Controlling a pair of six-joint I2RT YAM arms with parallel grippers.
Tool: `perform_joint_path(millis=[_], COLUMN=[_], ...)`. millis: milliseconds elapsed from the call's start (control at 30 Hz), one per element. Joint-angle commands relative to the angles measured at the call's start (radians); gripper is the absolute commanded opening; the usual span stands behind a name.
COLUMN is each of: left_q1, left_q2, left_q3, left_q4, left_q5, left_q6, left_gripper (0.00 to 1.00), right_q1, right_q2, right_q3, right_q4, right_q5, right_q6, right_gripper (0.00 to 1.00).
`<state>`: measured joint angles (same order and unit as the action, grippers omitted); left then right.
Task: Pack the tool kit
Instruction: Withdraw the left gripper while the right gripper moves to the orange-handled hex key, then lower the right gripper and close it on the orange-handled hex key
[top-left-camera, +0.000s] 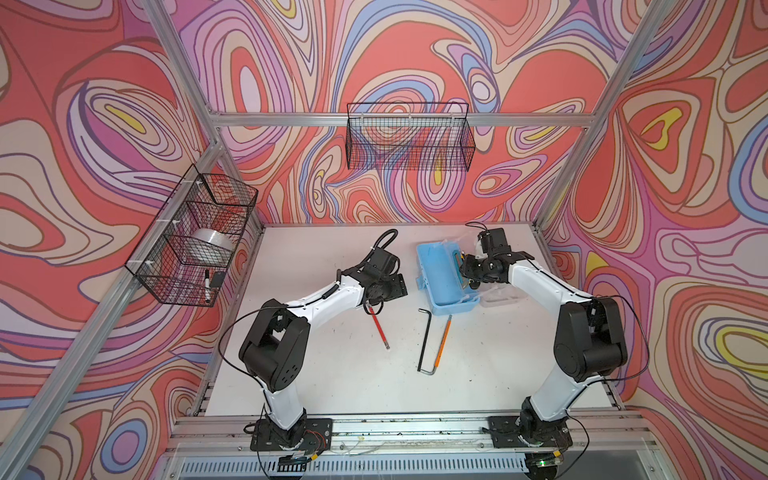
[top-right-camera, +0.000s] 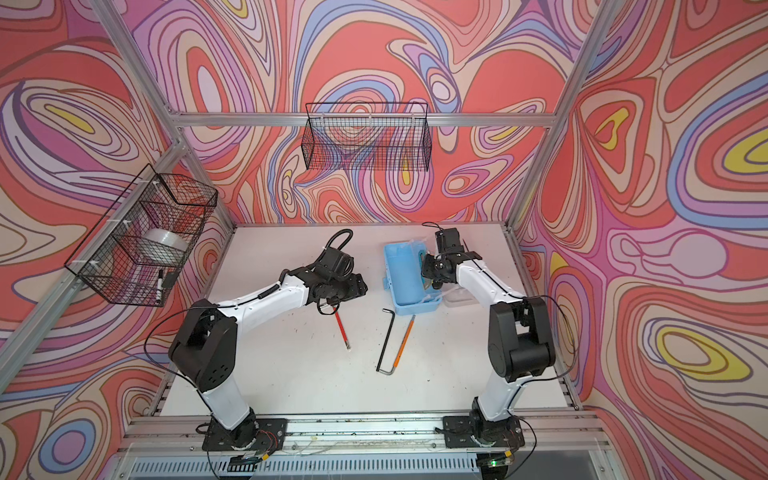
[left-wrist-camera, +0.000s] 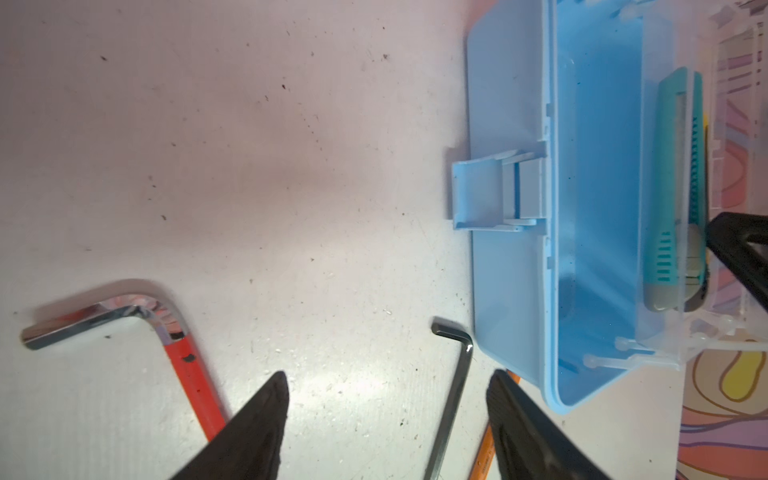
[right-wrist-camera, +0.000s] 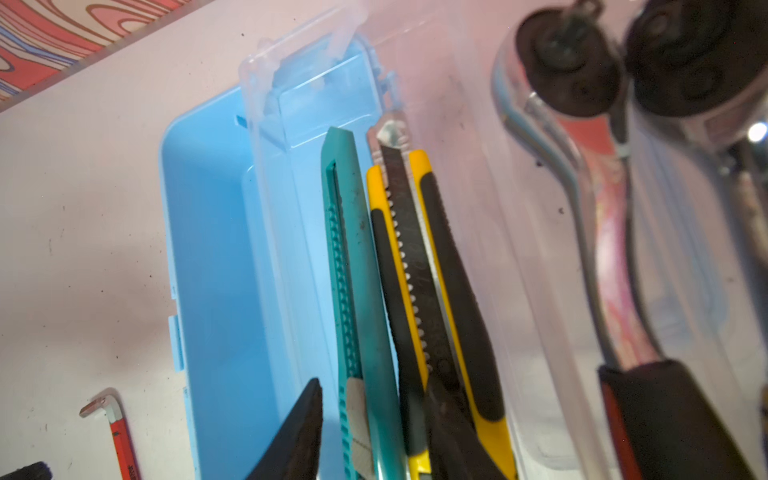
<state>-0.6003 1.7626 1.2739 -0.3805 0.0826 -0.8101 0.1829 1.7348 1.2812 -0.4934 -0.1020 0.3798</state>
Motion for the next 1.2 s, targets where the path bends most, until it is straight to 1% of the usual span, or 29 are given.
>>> perform_joint_path(millis=[0, 267, 467, 600, 667, 933, 1133, 1167], left_q1=[0.005, 0.005, 0.005, 0.007, 0.007, 0.007, 0.007, 0.007], left_q2=[-0.038, -0.051, -0.056, -0.06, -0.066, -0.082, -0.085, -0.088], left_q3=[-0.014, -0.045, -0.085, -0.099, -0.107, -0.149, -0.164, -0.169], left_q4=[-0.075, -0.148, -0.156, -0.165, -0.166, -0.161, -0.158, -0.156], left_q5=[-0.06, -0.13, -0.146, -0.164, -0.171, -0.184, -0.182, -0.186], left_q6=[0.057, 0.089, 0.088, 0.091, 0.097, 0.104, 0.102, 0.096], left_gripper=[0.76, 0.79, 0.81, 0.81, 0.81, 0.81, 0.82, 0.83], right_q1=[0.022, 0.056, 0.088, 0.14, 0.166, 0.298, 0.406, 0.423], right_q2=[-0.032, -0.114, -0.179, -0.221, -0.251, -0.392, -0.391, -0.386], right_q3=[0.025, -0.012, -0.038, -0.074, -0.11, -0.309, -0.404, -0.414], right_q4=[-0.041, -0.067, -0.083, -0.12, -0.132, -0.138, -0.122, -0.115], right_q5=[0.048, 0.077, 0.089, 0.114, 0.124, 0.202, 0.223, 0.225], right_q6=[-0.006, 0.046, 0.1, 0.136, 0.17, 0.39, 0.503, 0.518], right_gripper=[0.46, 0.51, 0.52, 0.52, 0.52, 0.48, 0.46, 0.45])
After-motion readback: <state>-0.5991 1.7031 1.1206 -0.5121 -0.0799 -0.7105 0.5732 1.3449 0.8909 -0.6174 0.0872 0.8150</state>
